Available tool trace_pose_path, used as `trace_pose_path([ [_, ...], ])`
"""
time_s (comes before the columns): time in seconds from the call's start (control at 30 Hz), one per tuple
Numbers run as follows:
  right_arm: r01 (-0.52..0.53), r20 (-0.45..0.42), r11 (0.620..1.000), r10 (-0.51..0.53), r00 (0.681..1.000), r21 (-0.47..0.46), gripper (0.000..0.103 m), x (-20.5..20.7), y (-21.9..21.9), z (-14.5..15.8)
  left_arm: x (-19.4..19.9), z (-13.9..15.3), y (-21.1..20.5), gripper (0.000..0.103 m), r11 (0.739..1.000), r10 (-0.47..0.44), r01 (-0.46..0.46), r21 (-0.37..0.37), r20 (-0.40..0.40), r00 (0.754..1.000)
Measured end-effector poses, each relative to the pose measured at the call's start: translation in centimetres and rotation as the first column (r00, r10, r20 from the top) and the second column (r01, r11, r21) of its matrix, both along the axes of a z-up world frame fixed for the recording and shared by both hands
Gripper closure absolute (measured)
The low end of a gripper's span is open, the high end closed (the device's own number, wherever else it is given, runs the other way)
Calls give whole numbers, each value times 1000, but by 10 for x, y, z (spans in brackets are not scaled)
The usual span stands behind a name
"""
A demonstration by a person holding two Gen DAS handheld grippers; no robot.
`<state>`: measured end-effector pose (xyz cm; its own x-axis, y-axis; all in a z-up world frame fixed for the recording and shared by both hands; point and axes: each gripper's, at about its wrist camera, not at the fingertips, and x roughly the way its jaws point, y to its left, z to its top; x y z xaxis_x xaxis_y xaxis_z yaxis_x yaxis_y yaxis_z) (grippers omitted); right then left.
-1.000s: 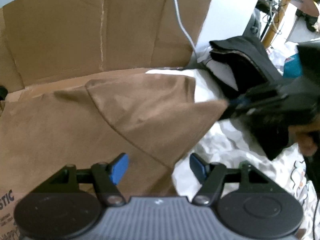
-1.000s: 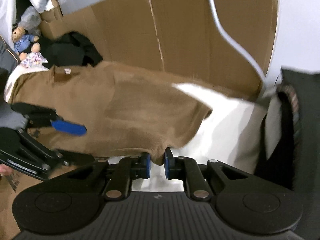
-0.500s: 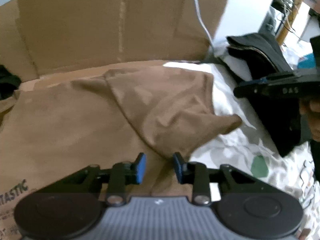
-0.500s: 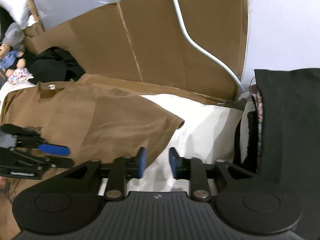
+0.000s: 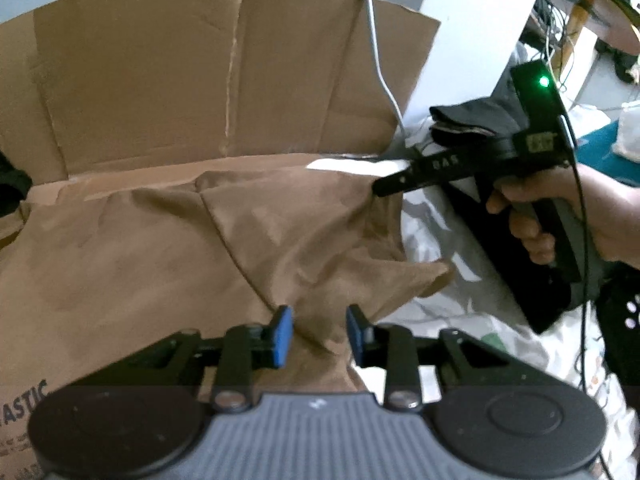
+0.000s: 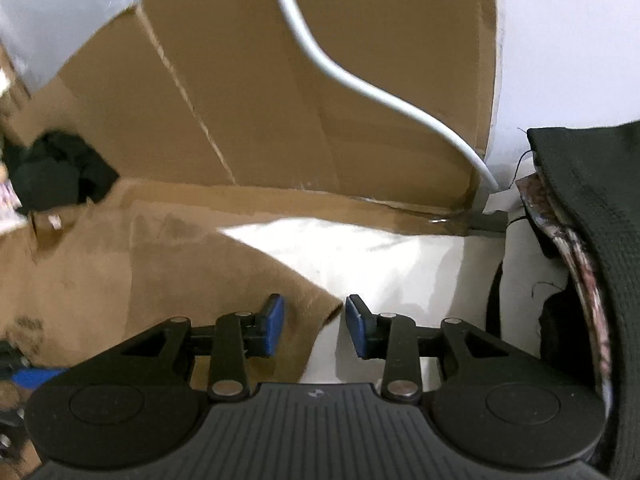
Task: Fold clothes
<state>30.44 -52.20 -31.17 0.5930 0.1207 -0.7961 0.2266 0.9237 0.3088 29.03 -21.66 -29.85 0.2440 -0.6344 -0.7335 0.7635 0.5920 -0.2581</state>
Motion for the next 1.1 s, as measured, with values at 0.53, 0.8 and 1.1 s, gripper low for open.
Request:
trace_pose_path([
  [0.53, -28, -31, 1000, 27, 999, -15, 66, 8, 0, -16, 3, -12, 0, 71, 999, 7, -8, -40, -23, 1000],
  [0.8, -111, -21, 988, 109, 994, -105, 96, 12, 17, -16, -1, -8, -4, 69, 999, -4, 3, -53, -19, 1000],
  [1.1, -120, 67, 974, 135, 989, -191, 97, 3, 6, 43, -14, -4, -16, 69, 997, -45, 45, -59, -1, 999],
])
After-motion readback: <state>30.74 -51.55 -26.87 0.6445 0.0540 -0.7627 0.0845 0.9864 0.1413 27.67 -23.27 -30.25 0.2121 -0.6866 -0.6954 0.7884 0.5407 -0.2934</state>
